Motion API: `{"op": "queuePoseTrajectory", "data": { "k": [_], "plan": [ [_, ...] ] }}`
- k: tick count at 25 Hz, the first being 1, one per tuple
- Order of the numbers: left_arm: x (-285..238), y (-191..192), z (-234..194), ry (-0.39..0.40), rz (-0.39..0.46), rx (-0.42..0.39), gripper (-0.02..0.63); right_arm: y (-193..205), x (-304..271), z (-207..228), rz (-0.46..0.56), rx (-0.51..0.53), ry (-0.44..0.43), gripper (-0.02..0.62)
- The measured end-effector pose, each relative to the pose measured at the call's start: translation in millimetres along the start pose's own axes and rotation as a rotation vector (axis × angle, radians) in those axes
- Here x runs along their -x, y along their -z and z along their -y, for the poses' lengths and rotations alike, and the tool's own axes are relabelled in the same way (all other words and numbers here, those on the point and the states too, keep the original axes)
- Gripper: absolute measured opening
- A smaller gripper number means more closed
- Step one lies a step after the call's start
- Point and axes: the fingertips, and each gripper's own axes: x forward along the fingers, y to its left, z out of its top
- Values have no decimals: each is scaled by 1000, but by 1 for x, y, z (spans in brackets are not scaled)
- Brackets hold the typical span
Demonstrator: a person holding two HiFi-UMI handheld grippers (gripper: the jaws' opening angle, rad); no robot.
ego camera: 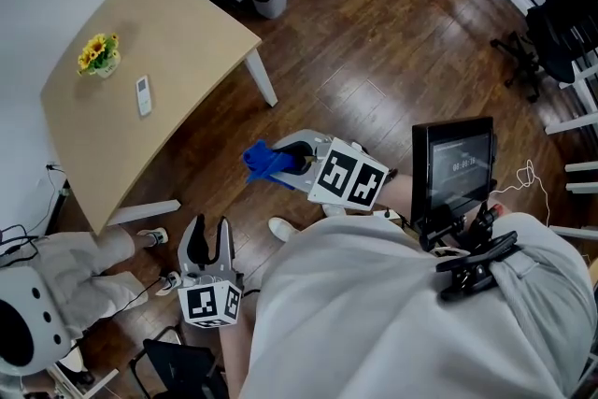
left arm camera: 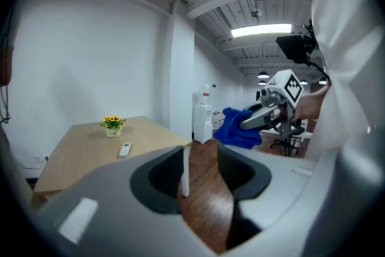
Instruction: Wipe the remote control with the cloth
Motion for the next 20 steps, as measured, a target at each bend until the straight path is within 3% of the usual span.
{"op": "queuePoseTrajectory", "data": {
  "k": [20],
  "plan": [
    [7, -1, -6, -25, -3, -10, 198, -7, -4, -10, -13, 42, -29, 89]
  ]
}}
